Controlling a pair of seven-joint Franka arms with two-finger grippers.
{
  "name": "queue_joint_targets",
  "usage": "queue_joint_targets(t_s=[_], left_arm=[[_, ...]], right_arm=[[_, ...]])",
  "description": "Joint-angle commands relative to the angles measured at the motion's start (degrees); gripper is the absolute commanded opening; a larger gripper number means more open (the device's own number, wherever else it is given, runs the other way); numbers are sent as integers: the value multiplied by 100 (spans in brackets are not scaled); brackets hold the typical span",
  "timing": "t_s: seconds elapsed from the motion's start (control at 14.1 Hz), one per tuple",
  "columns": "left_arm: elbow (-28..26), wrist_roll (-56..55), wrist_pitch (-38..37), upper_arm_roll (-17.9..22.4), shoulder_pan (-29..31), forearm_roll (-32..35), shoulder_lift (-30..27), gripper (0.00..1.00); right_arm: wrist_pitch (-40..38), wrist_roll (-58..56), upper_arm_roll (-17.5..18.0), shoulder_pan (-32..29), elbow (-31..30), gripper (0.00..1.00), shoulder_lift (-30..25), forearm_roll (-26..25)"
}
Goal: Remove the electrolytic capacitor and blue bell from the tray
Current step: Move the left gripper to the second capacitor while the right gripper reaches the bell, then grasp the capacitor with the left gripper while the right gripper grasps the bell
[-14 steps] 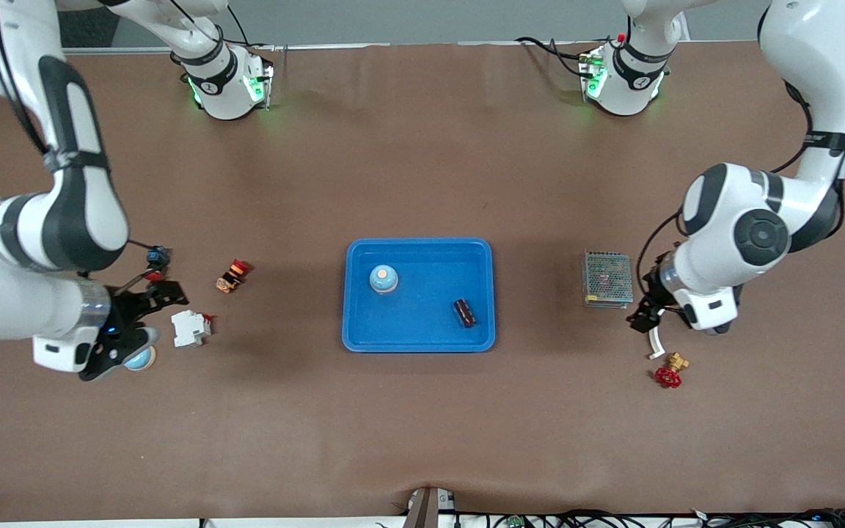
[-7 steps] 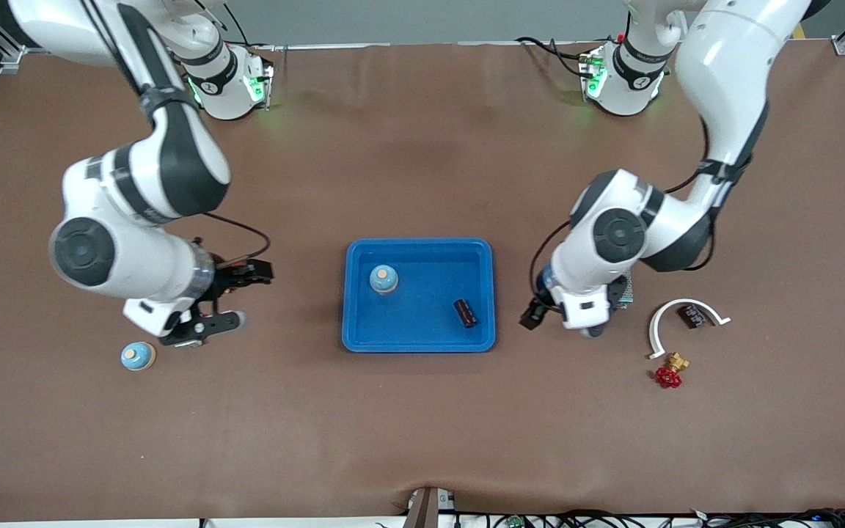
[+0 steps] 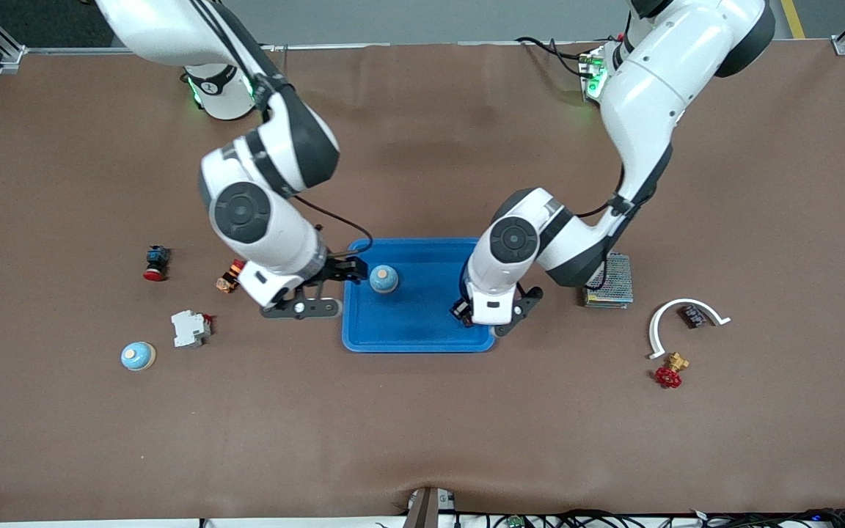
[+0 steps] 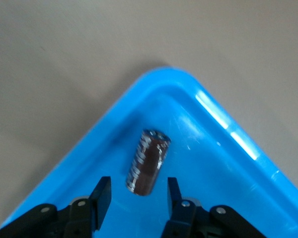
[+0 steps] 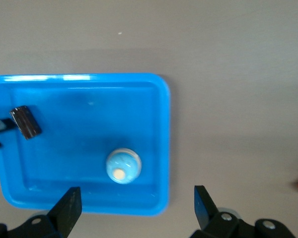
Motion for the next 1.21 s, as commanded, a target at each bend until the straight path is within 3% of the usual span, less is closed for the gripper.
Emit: queue_joint_targets(t_s=[0.0, 0.28, 0.43, 0.5, 0.85, 1.13], left_arm=[[186, 101, 153, 414, -389, 128, 182, 52], [292, 268, 416, 671, -593, 128, 384, 37], [292, 295, 452, 671, -593, 128, 410, 18], [292, 321, 452, 671, -593, 137, 410, 0], [292, 365, 347, 680, -391, 190, -28, 0], [274, 619, -749, 671, 4, 181, -634, 0]], right_arm=[[470, 368, -77, 192, -205, 100, 153, 0], [769, 527, -86, 315, -214, 100, 504, -18], [1067, 640, -95, 455, -389, 100, 584, -35], [1191, 659, -103, 587, -521, 100, 584, -192], [1236, 1239, -103, 931, -627, 100, 795, -1185], [1403, 1248, -103, 931, -636, 100, 936, -1266]])
